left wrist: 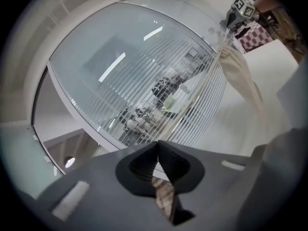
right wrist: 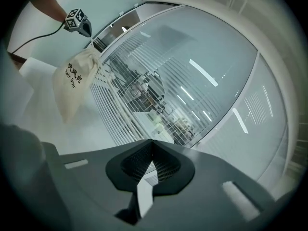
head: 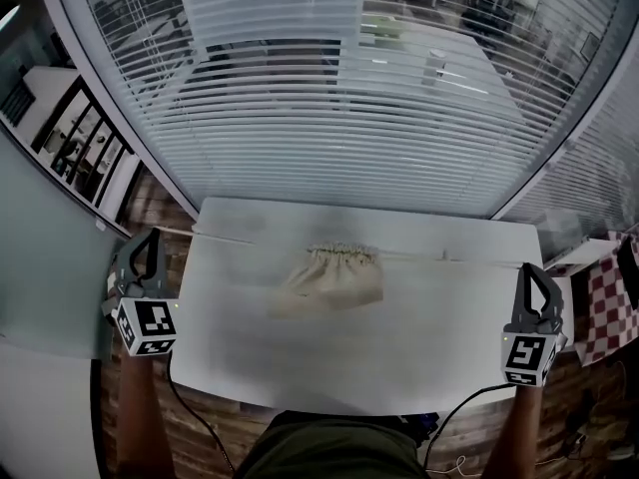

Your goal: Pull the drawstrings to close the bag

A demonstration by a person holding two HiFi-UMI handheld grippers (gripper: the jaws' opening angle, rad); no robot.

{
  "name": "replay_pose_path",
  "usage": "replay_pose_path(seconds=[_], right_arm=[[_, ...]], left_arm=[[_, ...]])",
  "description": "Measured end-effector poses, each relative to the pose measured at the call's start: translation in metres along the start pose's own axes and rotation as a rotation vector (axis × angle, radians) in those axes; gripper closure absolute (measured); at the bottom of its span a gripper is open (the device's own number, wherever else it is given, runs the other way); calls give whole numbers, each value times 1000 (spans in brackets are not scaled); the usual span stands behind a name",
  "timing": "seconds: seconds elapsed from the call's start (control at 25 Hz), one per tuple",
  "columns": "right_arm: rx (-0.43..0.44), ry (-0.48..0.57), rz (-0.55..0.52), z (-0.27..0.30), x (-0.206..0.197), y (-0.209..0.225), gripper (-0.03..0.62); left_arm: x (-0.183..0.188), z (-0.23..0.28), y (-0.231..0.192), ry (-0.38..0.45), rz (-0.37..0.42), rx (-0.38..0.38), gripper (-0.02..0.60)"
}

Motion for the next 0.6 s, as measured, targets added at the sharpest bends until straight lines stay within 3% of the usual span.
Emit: replay_pose_path(seconds=[0.16,0.36,0.6], right_arm=[[-13,3,71,6,4,-3,580],[-39,54,113,6,32,5,579],[-44,81,149,7,46,7,579]], left_arm=[[9,-1,3,54,-64,-12,575],[38,-2,-15,161,-229,-20,574],[61,-2,-14,203,-231,-22,574]])
Point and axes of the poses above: the fingertips, and each gripper's own axes: z forward along the fingers, y to its right, x out of its top, the point moved 2 cm from there along -z, backward along the fingers, and after that the axes turned 11 degrees about -z, right-handed, at the moved point
